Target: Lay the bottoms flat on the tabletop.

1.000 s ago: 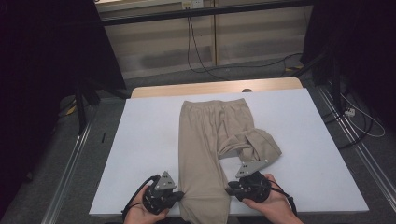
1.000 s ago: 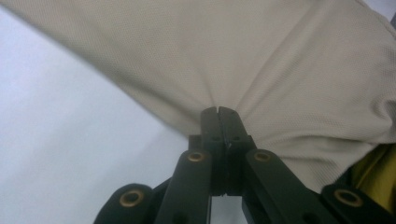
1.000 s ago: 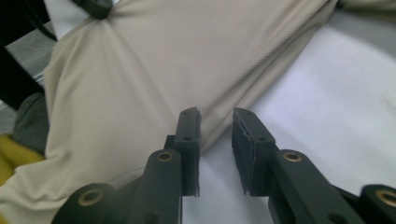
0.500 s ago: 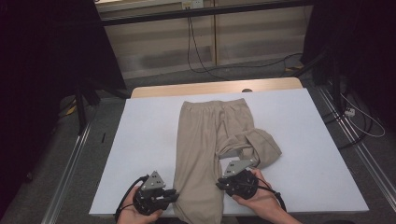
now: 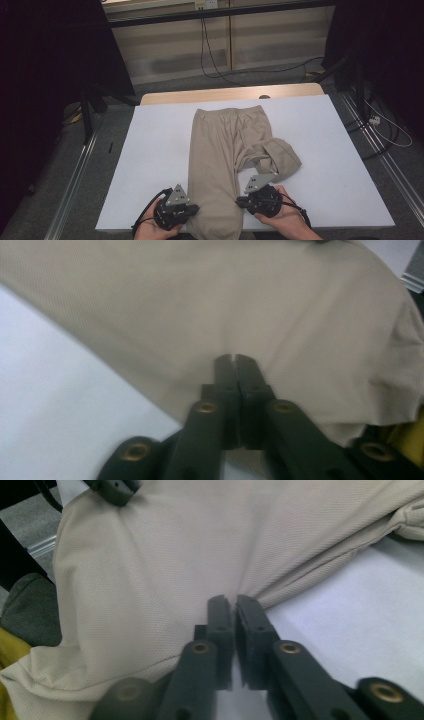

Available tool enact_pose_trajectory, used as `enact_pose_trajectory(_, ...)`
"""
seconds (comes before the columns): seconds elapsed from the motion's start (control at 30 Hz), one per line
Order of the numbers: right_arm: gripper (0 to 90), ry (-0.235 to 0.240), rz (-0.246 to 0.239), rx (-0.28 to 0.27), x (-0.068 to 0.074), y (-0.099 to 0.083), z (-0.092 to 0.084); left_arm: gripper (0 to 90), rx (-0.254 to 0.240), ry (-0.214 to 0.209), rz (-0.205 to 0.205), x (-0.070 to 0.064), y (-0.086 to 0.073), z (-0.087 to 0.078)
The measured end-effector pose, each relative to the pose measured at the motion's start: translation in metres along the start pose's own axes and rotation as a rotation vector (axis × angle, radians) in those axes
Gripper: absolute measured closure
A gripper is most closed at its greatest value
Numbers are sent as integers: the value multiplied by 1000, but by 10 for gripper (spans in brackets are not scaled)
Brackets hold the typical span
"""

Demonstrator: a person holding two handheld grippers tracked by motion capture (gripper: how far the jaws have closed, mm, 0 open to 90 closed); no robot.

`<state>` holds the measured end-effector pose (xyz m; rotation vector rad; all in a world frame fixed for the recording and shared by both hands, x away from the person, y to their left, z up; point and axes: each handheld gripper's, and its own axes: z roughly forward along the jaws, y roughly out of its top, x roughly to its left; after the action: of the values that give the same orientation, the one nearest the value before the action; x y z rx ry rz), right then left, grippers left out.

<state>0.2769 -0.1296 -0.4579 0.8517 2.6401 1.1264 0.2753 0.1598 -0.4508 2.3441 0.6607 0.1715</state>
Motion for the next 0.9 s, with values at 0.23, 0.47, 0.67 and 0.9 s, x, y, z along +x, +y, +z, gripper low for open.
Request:
enact_pose_trajectory(0.23,608,-33,30,-48,-12,1,-13,831,-28,-54,-62,1,-7,-8)
enact_pose_trajectory(0.47,473,-206,136,-161,-55,-7,-53,555,-90,22,-66,9,-3,-12)
enact_pose_trajectory(0.67,371,-357,210,-199,-94,-11,-73,281,-146,71,-110,19,1,-10)
enact_pose_trajectory(0.9,344,-393,211,-145,-123,-7,-57,218,-196,92,-118,23,3,-12)
